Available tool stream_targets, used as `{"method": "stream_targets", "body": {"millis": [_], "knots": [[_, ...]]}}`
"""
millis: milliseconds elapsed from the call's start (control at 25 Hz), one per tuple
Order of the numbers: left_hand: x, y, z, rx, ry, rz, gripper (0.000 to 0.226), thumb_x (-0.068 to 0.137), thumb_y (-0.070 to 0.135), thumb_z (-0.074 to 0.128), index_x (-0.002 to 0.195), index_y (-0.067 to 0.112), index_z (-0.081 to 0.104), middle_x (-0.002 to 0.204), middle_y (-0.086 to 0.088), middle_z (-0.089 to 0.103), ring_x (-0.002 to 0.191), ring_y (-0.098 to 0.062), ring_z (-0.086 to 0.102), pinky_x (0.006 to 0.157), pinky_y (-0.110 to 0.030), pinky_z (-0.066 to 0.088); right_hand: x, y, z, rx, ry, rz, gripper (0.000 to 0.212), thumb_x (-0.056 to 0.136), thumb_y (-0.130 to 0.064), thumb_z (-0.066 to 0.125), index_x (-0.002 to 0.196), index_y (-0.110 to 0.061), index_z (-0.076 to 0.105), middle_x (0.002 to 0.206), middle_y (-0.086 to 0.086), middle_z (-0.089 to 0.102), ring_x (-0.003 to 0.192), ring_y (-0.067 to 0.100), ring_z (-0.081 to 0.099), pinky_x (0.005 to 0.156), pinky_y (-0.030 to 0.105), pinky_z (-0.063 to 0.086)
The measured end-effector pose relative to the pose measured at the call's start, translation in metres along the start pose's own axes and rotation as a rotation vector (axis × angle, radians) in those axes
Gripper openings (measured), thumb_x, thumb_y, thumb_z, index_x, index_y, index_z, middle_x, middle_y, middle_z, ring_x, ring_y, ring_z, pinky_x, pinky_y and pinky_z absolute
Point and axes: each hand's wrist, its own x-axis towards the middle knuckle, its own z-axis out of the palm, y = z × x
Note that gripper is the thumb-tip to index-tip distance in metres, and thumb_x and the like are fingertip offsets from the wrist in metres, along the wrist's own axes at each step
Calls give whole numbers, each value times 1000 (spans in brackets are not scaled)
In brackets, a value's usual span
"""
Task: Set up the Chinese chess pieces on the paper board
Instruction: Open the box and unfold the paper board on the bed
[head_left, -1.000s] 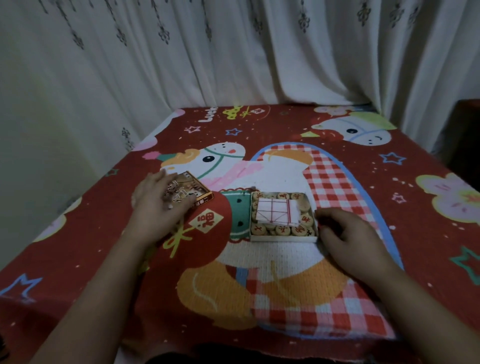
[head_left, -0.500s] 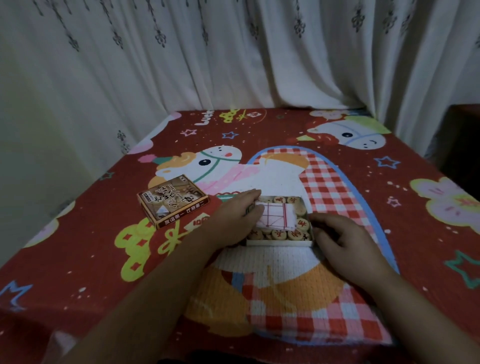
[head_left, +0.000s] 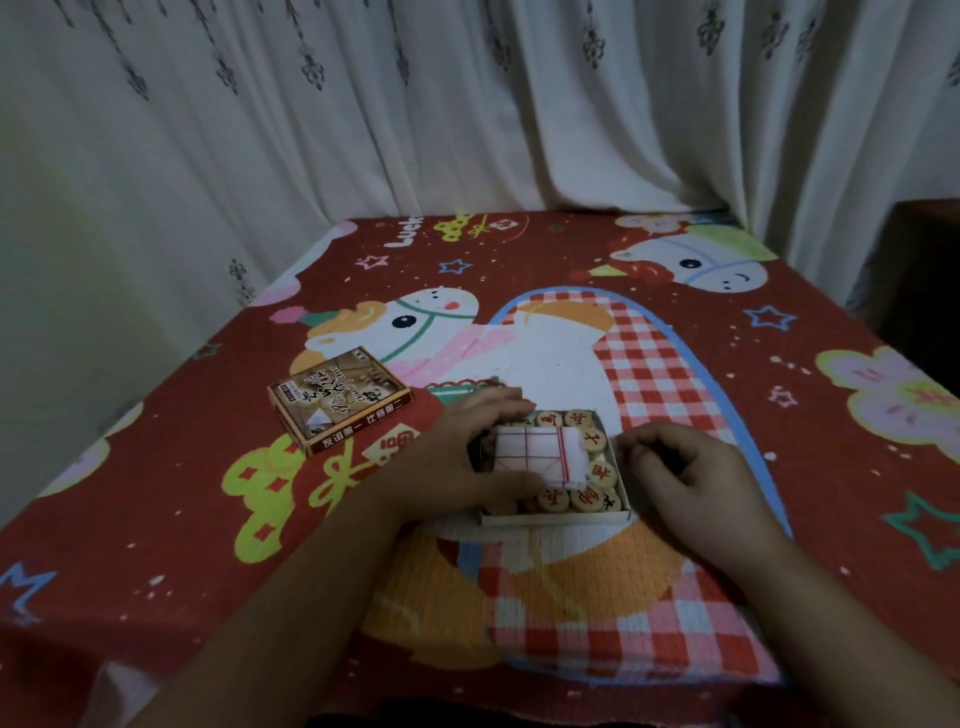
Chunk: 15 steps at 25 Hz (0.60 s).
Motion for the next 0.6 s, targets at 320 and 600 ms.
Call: {"method": "stream_targets", "body": {"millis": [320, 600], "knots": [[4, -4, 4, 7, 132, 93, 25, 92, 30, 63, 116, 25, 70, 136, 13, 57, 127, 11, 41, 101, -6, 31, 1, 0, 0, 10, 3, -8, 23, 93, -9, 59, 94, -27, 73, 89, -18, 71, 87, -6, 64, 67, 8, 47], [4, -6, 4, 75, 31, 68, 57, 80, 46, 73, 133, 32, 56, 145, 19, 46, 137, 9, 28, 103, 0, 17, 1, 0, 1, -47, -23, -18, 23, 94, -13, 58, 96, -31, 72, 91, -19, 71, 88, -6, 63, 67, 9, 46]]}}
